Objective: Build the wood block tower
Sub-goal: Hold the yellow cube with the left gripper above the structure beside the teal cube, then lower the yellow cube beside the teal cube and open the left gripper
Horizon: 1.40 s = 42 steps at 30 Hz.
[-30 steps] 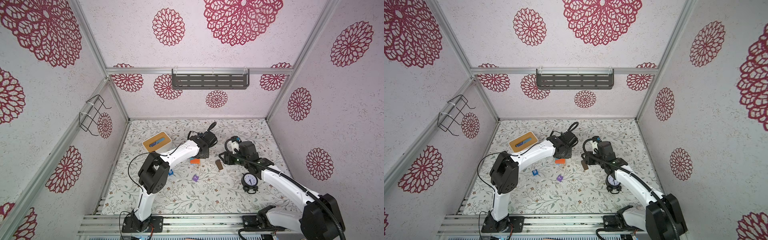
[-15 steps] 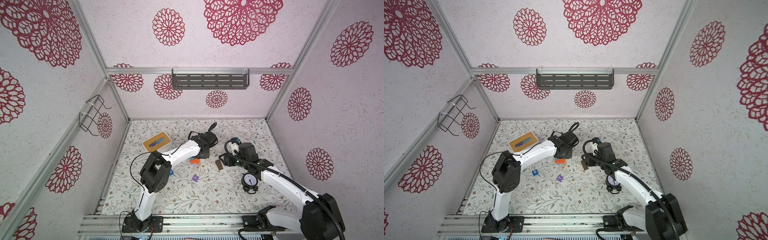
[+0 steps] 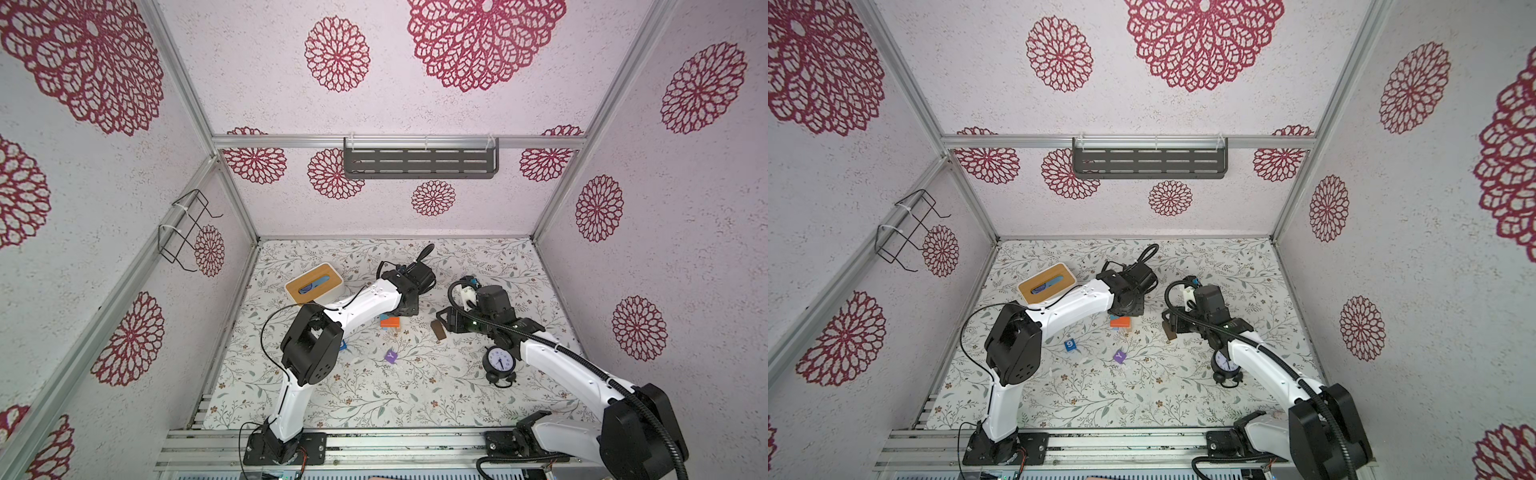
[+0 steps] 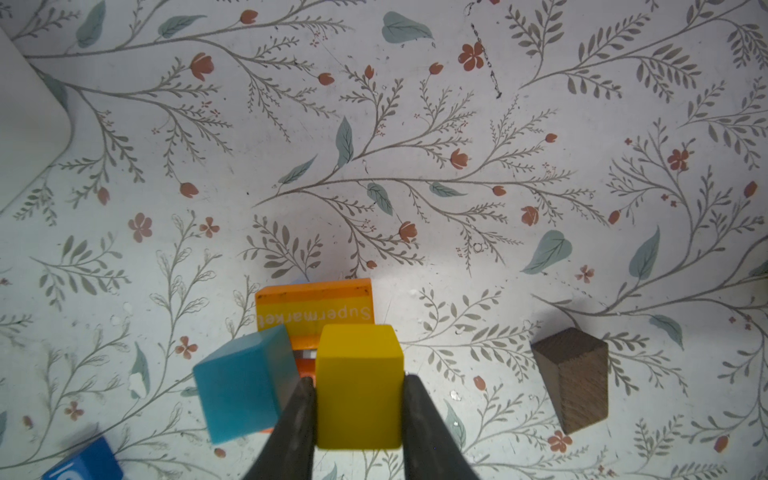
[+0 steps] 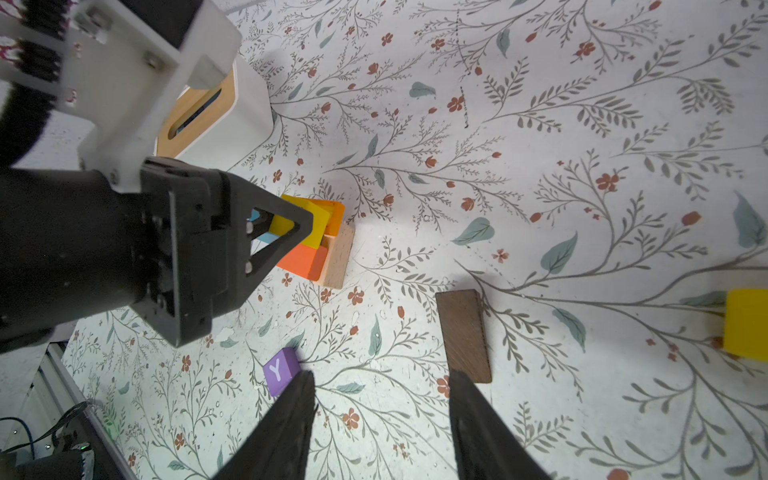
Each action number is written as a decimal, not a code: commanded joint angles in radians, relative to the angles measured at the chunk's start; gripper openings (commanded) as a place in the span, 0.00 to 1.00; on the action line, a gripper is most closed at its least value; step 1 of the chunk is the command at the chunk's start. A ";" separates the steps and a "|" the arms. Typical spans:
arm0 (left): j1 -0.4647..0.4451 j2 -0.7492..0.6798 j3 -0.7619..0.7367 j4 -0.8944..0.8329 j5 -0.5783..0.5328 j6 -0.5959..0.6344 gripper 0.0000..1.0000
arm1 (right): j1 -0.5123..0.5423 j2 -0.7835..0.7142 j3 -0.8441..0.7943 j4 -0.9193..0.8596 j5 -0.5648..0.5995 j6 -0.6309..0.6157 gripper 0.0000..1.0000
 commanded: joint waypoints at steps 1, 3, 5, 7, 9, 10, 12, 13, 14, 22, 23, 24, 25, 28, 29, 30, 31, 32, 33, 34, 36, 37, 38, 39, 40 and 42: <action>0.007 0.012 0.015 -0.011 -0.024 -0.009 0.32 | -0.005 -0.001 0.008 0.029 -0.011 -0.017 0.55; 0.007 0.011 0.013 -0.012 -0.028 -0.011 0.32 | -0.006 -0.001 0.007 0.029 -0.011 -0.018 0.55; 0.007 0.012 0.014 -0.011 -0.031 -0.011 0.32 | -0.006 0.000 0.004 0.031 -0.011 -0.018 0.55; 0.007 0.013 0.014 -0.011 -0.031 -0.011 0.34 | -0.006 0.001 0.004 0.032 -0.012 -0.016 0.55; 0.007 0.016 0.015 -0.011 -0.031 -0.011 0.35 | -0.006 0.003 0.004 0.032 -0.012 -0.016 0.55; 0.007 0.018 0.016 -0.011 -0.031 -0.011 0.35 | -0.006 0.002 0.005 0.032 -0.012 -0.018 0.55; 0.007 0.019 0.015 -0.012 -0.031 -0.011 0.35 | -0.005 0.001 0.006 0.032 -0.012 -0.018 0.55; 0.007 0.018 0.014 -0.013 -0.032 -0.012 0.35 | -0.007 0.002 0.006 0.032 -0.012 -0.020 0.55; 0.007 0.018 0.015 -0.014 -0.034 -0.011 0.36 | -0.006 0.002 0.005 0.032 -0.012 -0.019 0.55; 0.007 0.018 0.015 -0.014 -0.036 -0.014 0.36 | -0.005 0.009 0.004 0.032 -0.014 -0.019 0.55; 0.007 0.018 0.015 -0.013 -0.036 -0.014 0.36 | -0.006 0.009 0.005 0.032 -0.013 -0.019 0.55; 0.008 0.018 0.015 -0.014 -0.036 -0.014 0.36 | -0.005 0.009 0.006 0.032 -0.014 -0.019 0.55; 0.007 0.019 0.015 -0.015 -0.036 -0.014 0.36 | -0.005 0.008 0.006 0.032 -0.014 -0.020 0.55; 0.008 0.017 0.015 -0.014 -0.037 -0.012 0.36 | -0.007 0.009 0.008 0.030 -0.014 -0.021 0.55; 0.007 0.018 0.016 -0.015 -0.037 -0.011 0.37 | -0.006 0.009 0.008 0.029 -0.013 -0.021 0.55; 0.008 0.017 0.016 -0.015 -0.037 -0.012 0.38 | -0.006 0.009 0.008 0.029 -0.013 -0.020 0.55; 0.007 0.018 0.014 -0.015 -0.039 -0.011 0.39 | -0.005 0.009 0.011 0.029 -0.014 -0.020 0.55; 0.007 0.017 0.014 -0.013 -0.039 -0.011 0.39 | -0.006 0.009 0.010 0.029 -0.014 -0.021 0.55; 0.007 0.016 0.013 -0.013 -0.040 -0.011 0.40 | -0.006 0.009 0.010 0.029 -0.015 -0.021 0.55; 0.007 0.016 0.011 -0.013 -0.040 -0.011 0.40 | -0.005 0.008 0.010 0.029 -0.016 -0.021 0.55; 0.007 0.016 0.011 -0.014 -0.042 -0.012 0.40 | -0.006 0.011 0.010 0.029 -0.015 -0.022 0.55; 0.007 0.016 0.010 -0.016 -0.043 -0.012 0.40 | -0.006 0.011 0.011 0.029 -0.015 -0.022 0.55; 0.007 0.014 0.010 -0.016 -0.045 -0.013 0.40 | -0.006 0.011 0.010 0.029 -0.015 -0.022 0.55; 0.007 0.014 0.010 -0.016 -0.045 -0.012 0.40 | -0.006 0.013 0.010 0.030 -0.016 -0.022 0.55; 0.007 0.013 0.011 -0.016 -0.045 -0.013 0.40 | -0.006 0.013 0.010 0.030 -0.017 -0.022 0.55; 0.008 0.012 0.011 -0.017 -0.046 -0.013 0.40 | -0.006 0.015 0.010 0.032 -0.018 -0.022 0.55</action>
